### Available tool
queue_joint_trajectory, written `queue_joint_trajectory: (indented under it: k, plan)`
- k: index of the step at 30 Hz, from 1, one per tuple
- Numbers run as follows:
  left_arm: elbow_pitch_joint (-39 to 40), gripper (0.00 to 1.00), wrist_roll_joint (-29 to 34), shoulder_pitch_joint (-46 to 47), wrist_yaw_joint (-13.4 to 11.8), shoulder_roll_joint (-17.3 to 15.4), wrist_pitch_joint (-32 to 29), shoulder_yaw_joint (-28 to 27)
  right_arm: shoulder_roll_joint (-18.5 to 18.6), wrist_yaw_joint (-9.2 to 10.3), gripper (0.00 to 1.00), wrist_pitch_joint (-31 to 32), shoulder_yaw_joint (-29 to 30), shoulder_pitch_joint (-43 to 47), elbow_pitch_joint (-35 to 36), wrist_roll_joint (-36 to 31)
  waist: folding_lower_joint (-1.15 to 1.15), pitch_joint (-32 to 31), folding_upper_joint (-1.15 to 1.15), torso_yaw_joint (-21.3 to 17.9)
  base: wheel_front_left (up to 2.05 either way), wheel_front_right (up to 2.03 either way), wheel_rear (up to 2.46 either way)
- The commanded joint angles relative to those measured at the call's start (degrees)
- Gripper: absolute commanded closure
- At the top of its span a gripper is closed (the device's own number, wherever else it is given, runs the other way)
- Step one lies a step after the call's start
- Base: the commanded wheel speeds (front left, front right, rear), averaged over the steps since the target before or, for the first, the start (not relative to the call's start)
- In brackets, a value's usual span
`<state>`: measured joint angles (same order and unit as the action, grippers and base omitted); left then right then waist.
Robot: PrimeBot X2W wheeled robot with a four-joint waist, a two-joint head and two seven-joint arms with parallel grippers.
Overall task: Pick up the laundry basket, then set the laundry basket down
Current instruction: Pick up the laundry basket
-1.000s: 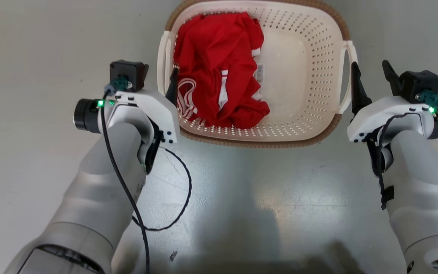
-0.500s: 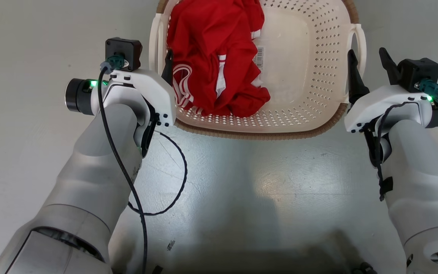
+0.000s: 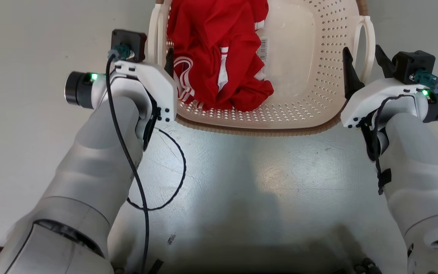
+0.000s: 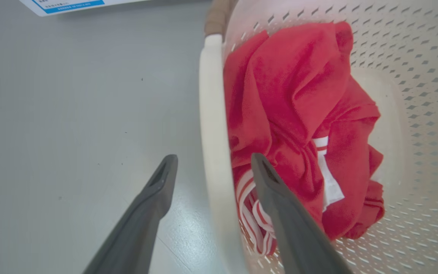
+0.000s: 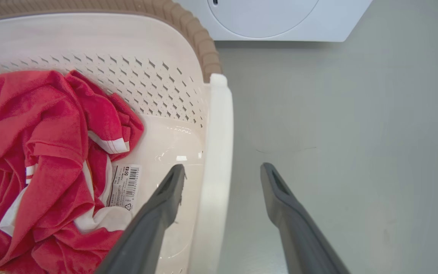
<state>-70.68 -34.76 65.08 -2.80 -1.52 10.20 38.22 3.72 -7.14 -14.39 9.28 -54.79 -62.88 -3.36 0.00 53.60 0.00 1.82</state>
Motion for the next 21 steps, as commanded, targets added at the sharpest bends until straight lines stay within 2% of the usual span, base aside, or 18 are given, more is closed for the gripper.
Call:
queue_joint_trajectory:
  k: [1, 9, 21]
  plan:
    - [0.2, 0.0, -0.2, 0.5, -0.6, -1.4, -0.1, -0.3, -0.8, -0.35, 0.0, -0.6, -0.9, 0.7, -0.3, 0.7, 0.0, 0.2, 0.0, 0.0, 0.0, 0.0, 0.0]
    - [-0.4, 0.0, -1.2, 2.2, -1.1, -1.4, -2.0, 1.5, -0.8, -0.35, 0.0, -0.6, -1.7, -2.1, -3.8, 1.5, 0.0, 0.9, 0.0, -0.2, 0.0, 0.0, 0.0]
    - [-0.2, 0.0, -2.7, 2.5, -1.9, -1.4, -3.0, 4.7, -0.8, -0.35, 0.0, -0.6, -3.9, -2.6, -4.8, 3.4, 0.0, 1.3, 0.0, -0.3, 0.0, 0.0, 0.0]
